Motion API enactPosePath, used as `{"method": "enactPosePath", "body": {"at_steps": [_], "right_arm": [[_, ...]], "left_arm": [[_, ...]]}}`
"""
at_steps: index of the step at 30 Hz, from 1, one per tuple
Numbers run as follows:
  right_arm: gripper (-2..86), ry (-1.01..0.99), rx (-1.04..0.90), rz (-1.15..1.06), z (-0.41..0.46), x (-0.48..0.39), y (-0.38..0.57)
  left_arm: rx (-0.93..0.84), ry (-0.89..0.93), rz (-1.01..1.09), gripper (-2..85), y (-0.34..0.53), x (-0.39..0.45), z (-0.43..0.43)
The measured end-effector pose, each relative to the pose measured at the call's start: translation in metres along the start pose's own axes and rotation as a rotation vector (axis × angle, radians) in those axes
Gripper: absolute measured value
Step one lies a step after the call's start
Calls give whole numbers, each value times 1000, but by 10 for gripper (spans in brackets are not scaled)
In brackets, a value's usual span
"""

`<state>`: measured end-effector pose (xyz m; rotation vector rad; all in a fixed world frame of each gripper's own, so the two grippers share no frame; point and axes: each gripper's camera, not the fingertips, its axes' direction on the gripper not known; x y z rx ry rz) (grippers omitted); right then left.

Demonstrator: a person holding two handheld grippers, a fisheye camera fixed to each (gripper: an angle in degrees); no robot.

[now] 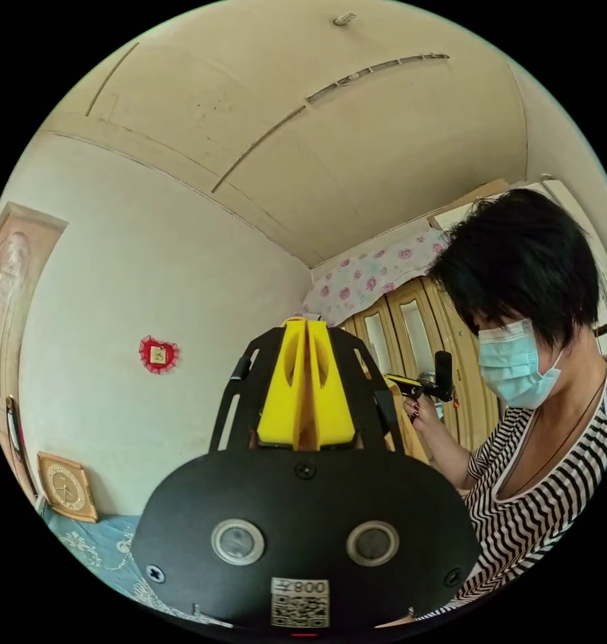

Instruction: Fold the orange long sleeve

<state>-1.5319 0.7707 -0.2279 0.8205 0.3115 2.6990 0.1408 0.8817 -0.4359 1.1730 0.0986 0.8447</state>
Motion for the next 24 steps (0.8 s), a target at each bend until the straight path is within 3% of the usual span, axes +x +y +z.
{"method": "enactPosePath", "body": {"at_steps": [9,14,24], "right_arm": [[6,-67,63,-2,41,-26,10],[6,-42,69,-46,73,-69,38],[5,-106,36,-8,201,-107,78]], "left_arm": [[-6,-152,165,4,33,68,-119],[-42,-328,254,3,82,106,-171],[-115,-496,386,4,162,113,-183]]}}
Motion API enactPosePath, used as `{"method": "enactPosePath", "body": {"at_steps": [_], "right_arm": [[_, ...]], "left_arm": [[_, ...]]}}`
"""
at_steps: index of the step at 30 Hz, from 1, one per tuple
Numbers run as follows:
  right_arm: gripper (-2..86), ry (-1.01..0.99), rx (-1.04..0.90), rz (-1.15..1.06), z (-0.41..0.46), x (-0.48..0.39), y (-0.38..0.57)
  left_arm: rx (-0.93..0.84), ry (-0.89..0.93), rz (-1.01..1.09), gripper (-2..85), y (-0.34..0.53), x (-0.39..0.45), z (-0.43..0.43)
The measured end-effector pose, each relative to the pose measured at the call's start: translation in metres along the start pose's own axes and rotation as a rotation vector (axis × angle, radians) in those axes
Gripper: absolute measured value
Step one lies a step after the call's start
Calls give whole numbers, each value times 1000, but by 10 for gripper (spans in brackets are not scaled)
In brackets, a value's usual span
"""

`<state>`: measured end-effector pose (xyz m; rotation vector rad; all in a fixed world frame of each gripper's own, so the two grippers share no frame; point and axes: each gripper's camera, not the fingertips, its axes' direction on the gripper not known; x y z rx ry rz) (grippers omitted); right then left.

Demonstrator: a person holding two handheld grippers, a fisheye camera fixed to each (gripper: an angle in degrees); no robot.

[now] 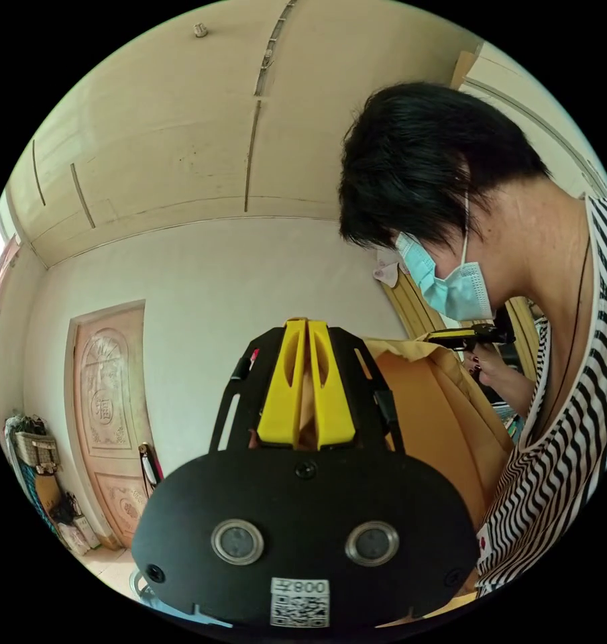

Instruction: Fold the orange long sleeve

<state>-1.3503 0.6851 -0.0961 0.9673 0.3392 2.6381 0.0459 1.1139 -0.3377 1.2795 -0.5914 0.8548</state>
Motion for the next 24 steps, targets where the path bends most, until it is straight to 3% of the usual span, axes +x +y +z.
{"method": "enactPosePath", "body": {"at_steps": [15,24], "right_arm": [[5,-5,-59,28,235,-45,74],[5,-50,-176,66,474,-53,134]], "left_arm": [[-84,17,-37,6,160,19,117],[-289,47,-211,4,322,-15,307]]}}
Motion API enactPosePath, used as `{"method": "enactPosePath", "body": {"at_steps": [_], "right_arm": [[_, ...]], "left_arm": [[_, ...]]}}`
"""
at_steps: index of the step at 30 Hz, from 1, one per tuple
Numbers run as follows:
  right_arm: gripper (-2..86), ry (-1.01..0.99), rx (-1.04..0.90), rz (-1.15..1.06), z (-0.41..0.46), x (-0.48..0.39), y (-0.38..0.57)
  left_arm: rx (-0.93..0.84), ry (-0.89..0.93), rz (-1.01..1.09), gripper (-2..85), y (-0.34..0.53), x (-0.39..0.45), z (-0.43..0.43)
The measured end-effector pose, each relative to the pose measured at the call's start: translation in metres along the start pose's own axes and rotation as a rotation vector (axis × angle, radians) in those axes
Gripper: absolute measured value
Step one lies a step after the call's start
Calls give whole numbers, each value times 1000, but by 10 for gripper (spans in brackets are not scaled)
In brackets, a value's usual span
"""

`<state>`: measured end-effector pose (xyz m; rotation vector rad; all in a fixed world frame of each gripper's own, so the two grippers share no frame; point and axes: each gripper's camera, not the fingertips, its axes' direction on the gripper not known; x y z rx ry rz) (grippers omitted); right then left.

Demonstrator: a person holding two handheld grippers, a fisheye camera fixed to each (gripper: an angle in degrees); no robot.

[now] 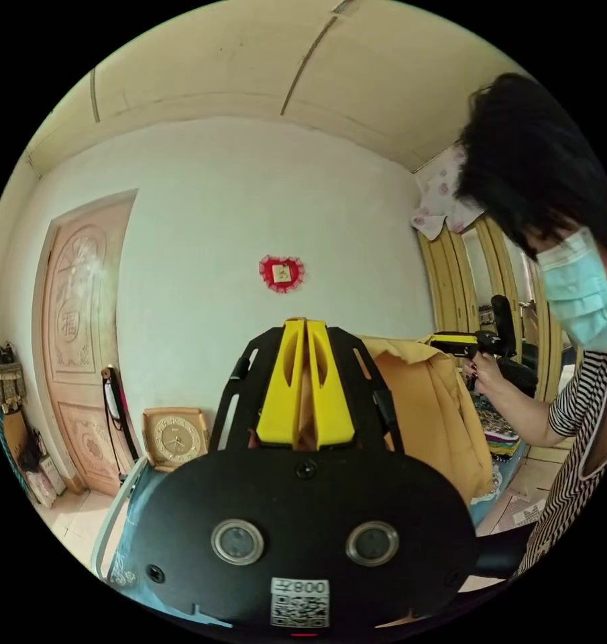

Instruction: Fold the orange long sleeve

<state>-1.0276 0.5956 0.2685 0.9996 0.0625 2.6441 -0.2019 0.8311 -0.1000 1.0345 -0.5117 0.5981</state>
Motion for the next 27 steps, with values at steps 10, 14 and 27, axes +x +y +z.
{"method": "enactPosePath", "body": {"at_steps": [10,14,27], "right_arm": [[11,-142,-622,259,510,41,138],[16,-119,-972,394,658,27,262],[66,-119,-994,577,573,-63,438]], "left_arm": [[-727,17,-483,30,283,-117,386],[-885,16,-682,61,420,-122,437],[-1037,-179,-1036,117,630,-92,352]]}}
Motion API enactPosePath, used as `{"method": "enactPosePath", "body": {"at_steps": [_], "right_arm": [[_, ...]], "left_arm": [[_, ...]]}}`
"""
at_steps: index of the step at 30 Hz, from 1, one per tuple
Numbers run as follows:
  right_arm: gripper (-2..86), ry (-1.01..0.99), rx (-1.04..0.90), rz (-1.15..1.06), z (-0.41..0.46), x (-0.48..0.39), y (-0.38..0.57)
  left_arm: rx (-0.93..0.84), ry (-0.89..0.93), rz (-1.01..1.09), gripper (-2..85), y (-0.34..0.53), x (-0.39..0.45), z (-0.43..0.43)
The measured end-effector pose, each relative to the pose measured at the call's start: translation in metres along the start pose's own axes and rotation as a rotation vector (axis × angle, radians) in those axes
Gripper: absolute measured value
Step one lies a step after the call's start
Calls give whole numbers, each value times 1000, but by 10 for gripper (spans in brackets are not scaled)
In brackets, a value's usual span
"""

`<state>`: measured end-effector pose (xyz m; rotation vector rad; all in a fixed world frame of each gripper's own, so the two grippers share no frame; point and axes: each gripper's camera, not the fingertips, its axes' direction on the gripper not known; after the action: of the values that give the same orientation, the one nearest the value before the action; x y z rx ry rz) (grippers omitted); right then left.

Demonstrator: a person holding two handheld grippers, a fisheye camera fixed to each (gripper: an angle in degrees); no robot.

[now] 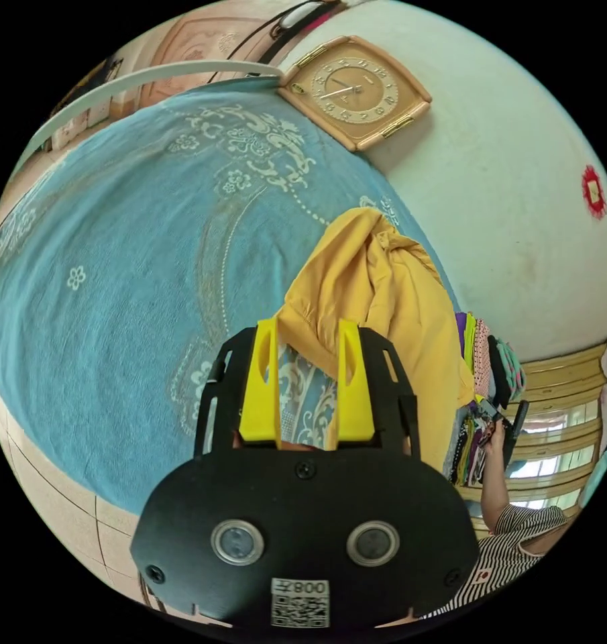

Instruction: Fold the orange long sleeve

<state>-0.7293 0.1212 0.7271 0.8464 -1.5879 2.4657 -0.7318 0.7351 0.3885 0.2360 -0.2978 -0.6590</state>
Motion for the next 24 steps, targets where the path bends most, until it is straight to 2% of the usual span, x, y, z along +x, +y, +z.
{"method": "enactPosePath", "body": {"at_steps": [4,9,13,18,24], "right_arm": [[77,43,-35,106,44,-19,28],[77,-34,-58,244,108,-39,32],[19,-106,-49,302,143,-63,34],[4,-28,16,188,114,-112,27],[8,160,129,108,45,-140,-6]], "left_arm": [[8,7,-30,78,11,13,51],[-41,-65,-7,28,19,38,92],[17,-37,25,20,24,61,93],[133,-121,80,19,11,91,56],[272,-207,53,37,4,115,23]]}}
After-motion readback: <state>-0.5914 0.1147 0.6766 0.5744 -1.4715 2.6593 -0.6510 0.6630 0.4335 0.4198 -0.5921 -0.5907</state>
